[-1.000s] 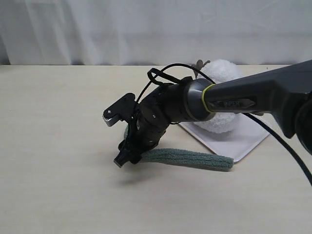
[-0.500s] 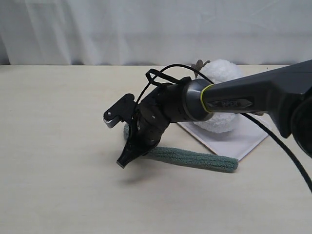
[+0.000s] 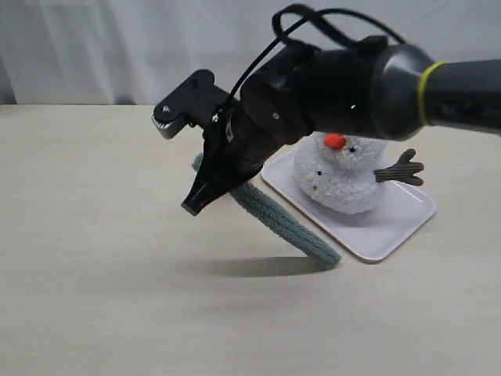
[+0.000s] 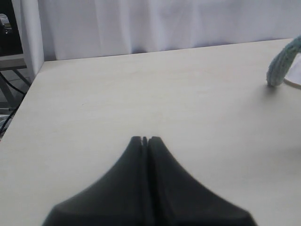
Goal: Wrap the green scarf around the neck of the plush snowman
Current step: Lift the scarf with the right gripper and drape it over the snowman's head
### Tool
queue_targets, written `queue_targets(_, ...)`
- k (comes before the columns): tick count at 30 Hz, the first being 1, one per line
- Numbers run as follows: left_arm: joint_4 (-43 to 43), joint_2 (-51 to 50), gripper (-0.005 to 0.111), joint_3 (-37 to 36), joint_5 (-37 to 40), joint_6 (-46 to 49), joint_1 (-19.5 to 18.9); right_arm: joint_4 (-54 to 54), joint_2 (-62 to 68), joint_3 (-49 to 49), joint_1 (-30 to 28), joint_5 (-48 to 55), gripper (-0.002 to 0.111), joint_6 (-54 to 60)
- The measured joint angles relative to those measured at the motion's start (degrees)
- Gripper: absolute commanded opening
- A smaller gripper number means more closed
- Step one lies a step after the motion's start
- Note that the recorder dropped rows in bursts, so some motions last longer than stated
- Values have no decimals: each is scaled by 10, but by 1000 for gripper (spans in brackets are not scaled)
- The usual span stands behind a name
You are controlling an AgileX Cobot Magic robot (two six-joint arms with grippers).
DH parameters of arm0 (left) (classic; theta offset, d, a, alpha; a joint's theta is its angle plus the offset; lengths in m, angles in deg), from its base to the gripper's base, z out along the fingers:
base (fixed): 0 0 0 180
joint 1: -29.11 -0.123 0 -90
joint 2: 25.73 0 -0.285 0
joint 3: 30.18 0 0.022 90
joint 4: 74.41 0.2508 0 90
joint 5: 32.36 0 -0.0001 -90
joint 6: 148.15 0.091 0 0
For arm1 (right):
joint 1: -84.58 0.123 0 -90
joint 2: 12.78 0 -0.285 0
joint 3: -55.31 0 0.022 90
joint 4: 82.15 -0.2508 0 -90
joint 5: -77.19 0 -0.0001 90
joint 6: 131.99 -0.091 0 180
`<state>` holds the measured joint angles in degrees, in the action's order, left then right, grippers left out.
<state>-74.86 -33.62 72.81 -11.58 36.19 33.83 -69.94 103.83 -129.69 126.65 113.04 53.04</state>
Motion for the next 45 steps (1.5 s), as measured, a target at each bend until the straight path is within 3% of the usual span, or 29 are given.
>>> queue_targets(16, 0, 0, 0, 0, 0, 0, 0, 19, -182, 0, 0, 149, 4, 0)
queue_targets(27, 0, 0, 0, 0, 0, 0, 0, 306, -190, 28, 0, 172, 4, -137)
queue_targets(38, 0, 0, 0, 0, 0, 0, 0, 449, -95, 36, -2, 127, 4, -196)
queue_targets(45, 0, 0, 0, 0, 0, 0, 0, 492, -84, 36, -56, 126, 4, -280)
